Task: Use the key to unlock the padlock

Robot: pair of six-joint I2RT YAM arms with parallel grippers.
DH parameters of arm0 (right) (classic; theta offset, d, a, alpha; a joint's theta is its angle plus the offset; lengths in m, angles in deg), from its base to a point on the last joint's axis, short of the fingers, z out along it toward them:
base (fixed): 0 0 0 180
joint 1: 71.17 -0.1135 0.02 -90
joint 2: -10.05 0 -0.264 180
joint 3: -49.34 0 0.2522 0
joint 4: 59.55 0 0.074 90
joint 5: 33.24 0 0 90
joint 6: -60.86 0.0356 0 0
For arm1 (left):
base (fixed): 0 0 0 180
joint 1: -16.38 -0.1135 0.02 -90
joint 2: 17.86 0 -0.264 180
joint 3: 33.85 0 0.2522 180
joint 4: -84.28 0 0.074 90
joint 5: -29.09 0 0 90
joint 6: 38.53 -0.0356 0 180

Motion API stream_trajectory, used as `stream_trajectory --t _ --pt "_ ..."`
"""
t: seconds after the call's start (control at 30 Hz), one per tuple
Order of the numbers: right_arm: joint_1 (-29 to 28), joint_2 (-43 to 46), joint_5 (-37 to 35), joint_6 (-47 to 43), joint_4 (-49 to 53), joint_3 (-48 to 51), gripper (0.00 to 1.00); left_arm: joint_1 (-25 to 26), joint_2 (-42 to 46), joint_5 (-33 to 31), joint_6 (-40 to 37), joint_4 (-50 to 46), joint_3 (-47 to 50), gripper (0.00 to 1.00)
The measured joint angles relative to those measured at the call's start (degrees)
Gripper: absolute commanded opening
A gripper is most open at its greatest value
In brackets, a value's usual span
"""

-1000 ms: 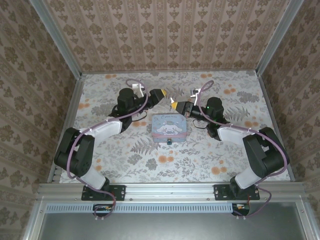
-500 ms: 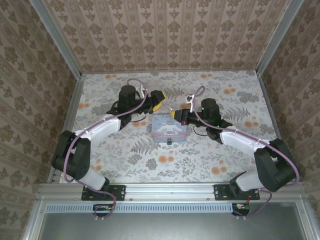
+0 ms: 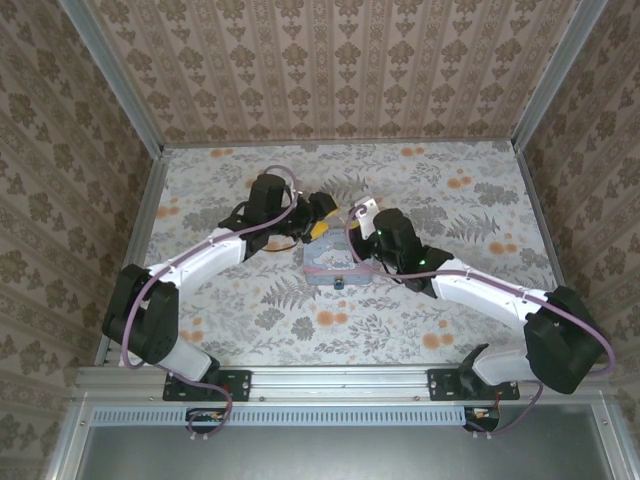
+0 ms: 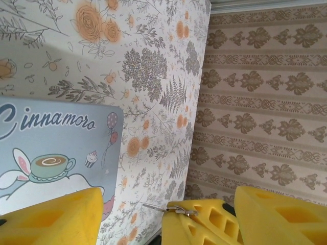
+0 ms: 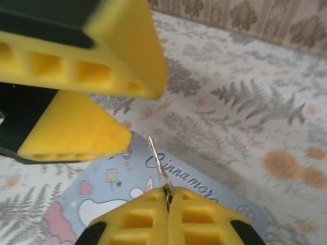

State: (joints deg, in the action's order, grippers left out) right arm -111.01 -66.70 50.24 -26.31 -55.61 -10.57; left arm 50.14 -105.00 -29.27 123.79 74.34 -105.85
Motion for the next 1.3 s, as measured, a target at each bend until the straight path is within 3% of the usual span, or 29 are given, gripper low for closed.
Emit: stream_trajectory --t 0.33,0.63,1.1,1.3 --pt "-4.9 0.0 -8.6 -11.9 -6.8 0.2 0.00 1.2 0.0 -3.0 5.6 0.9 0.0 0.59" --pt "-5.1 -0.1 -9.8 -13.4 -7.2 0.9 0.00 1.2 0.0 -4.1 7.4 2.4 0.0 0.37" --pt "-5.2 -1.6 -9.8 -13.4 -7.6 0.9 0.00 1.2 0.0 -4.7 7.7 3.1 0.0 0.23" --pt "-5.4 -2.0 -9.8 -13.4 -7.6 0.9 0.00 1.3 0.0 -4.7 7.7 3.1 0.0 0.21"
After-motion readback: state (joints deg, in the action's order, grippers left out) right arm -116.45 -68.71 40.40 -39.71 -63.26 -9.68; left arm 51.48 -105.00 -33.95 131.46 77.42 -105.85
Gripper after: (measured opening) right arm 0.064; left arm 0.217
